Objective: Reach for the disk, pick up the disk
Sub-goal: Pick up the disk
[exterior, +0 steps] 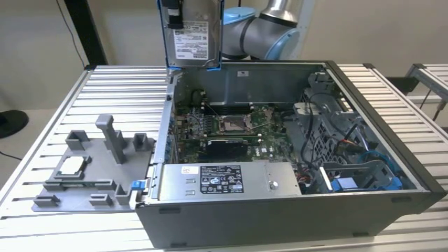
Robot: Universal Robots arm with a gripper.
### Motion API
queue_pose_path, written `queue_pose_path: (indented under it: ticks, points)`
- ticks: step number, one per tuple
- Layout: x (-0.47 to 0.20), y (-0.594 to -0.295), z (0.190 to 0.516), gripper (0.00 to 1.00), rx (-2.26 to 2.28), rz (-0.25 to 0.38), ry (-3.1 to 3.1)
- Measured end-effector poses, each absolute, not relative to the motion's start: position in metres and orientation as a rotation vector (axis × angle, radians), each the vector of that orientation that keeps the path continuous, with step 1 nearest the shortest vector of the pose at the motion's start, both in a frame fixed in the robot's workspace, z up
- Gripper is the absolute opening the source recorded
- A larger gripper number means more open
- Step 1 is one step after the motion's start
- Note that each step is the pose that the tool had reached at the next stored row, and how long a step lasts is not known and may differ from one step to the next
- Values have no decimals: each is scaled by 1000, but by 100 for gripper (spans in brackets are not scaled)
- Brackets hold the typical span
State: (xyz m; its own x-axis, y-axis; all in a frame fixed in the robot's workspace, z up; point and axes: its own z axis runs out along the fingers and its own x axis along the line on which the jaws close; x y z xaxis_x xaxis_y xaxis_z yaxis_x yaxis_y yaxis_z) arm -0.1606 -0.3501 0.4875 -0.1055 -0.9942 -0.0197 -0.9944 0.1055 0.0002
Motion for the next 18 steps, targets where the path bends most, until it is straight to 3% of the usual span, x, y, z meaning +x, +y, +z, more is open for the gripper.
queue_pose_path:
  ticks: [18]
  points:
    - [-113,-350,487,0,-2091,21,2325]
